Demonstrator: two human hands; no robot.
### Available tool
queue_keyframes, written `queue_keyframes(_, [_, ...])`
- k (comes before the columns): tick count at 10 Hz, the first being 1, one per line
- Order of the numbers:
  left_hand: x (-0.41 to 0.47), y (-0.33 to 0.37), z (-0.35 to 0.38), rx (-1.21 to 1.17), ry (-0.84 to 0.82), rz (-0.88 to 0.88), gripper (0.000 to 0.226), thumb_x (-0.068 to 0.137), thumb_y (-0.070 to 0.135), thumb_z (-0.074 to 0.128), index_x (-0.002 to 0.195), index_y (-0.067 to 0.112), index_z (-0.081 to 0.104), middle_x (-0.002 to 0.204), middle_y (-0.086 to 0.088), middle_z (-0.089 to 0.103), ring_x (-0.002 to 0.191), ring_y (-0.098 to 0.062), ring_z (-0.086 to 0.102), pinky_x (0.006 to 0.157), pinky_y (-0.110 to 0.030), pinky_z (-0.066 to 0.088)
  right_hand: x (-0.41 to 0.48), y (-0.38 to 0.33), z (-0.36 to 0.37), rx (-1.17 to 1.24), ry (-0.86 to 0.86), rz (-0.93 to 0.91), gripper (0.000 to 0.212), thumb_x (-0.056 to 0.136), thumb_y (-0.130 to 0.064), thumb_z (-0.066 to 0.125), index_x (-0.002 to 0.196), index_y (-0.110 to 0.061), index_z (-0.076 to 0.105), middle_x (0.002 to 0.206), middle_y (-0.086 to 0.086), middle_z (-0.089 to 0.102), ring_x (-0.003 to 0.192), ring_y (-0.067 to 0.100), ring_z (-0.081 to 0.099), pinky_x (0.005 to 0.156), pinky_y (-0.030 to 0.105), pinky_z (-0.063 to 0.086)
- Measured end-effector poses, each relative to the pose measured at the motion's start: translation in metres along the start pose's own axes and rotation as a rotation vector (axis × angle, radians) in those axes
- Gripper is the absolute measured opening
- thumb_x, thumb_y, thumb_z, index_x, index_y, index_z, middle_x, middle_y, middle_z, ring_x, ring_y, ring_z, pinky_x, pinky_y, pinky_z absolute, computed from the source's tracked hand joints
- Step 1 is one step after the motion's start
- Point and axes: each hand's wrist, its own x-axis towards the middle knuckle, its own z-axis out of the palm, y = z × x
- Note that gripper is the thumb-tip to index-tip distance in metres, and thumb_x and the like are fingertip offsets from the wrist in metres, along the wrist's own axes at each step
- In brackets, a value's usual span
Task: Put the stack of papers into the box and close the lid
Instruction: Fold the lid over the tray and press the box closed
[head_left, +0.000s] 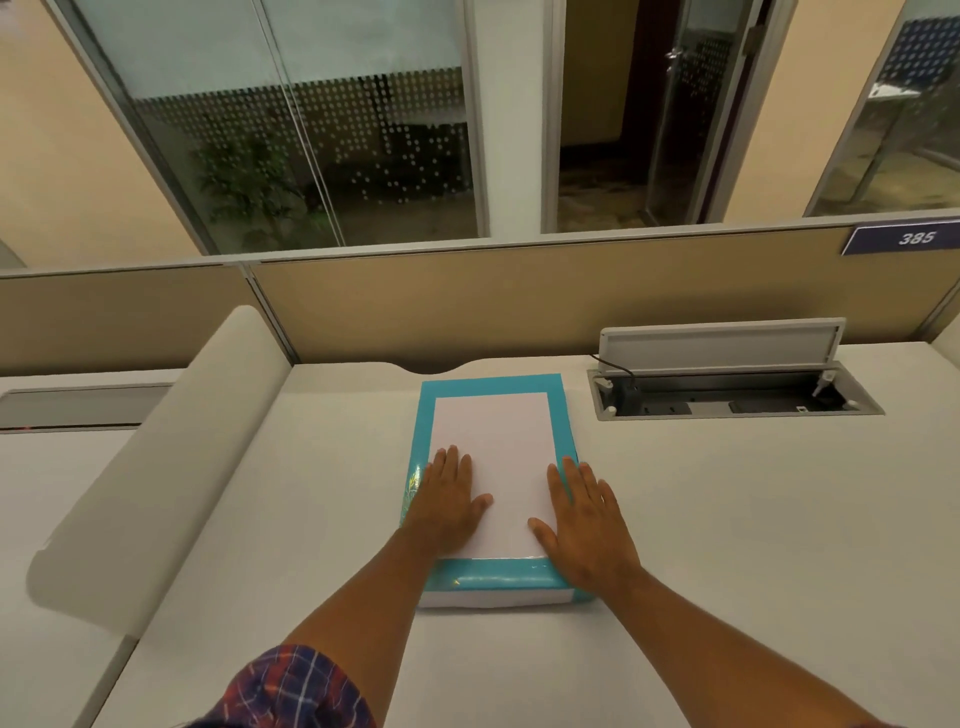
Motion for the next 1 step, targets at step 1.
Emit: queue_keyframes(1, [-0.0119,0.0135,0.0097,0.002,0.032,0.013,0.079,0.11,0.052,0.027,0.167,0.005,0.0,0.177,-0.016,-0.007,0.164,-0.032,-0.008,0.134,-0.045,-0.003,-0.0074,0.014,-0.0011,0.008,0.007,0.008,0.089,0.098,-0.075,0.015,0.167,-0.025,-0.009,0.179,0.004,-0.012,0.165,0.031,-0.006,0.132,0.048,0.0])
